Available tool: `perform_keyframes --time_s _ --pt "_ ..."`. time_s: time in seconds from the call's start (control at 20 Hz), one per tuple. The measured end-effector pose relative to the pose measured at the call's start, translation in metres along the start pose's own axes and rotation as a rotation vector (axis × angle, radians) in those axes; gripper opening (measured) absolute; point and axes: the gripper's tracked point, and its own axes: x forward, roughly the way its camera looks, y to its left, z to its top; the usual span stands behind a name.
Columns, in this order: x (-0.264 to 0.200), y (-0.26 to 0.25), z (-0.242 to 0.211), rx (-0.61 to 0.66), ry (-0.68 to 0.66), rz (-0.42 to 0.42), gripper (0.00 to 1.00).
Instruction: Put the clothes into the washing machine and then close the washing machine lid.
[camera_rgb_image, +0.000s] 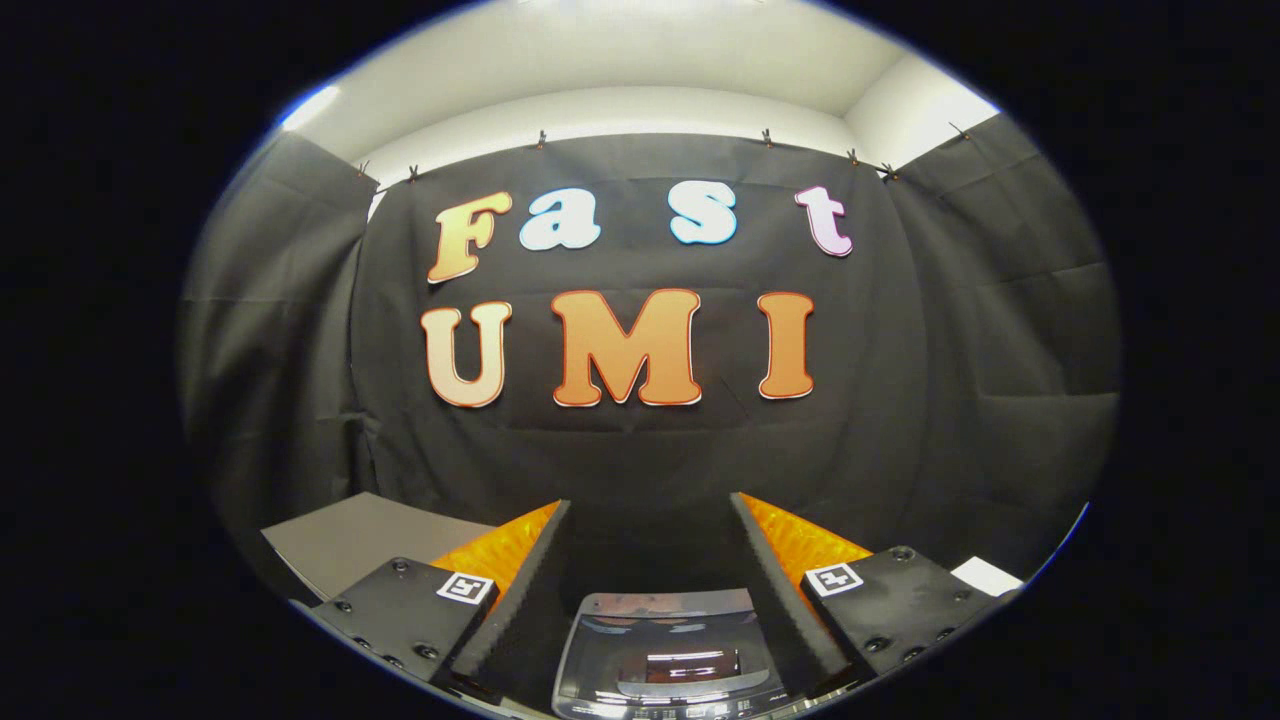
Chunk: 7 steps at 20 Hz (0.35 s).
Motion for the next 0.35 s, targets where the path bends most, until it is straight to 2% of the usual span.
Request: perform_keyframes --time_s 0.35 --pt "-0.034 0.005 0.038 -0.006 -0.047 0.025 0.98"
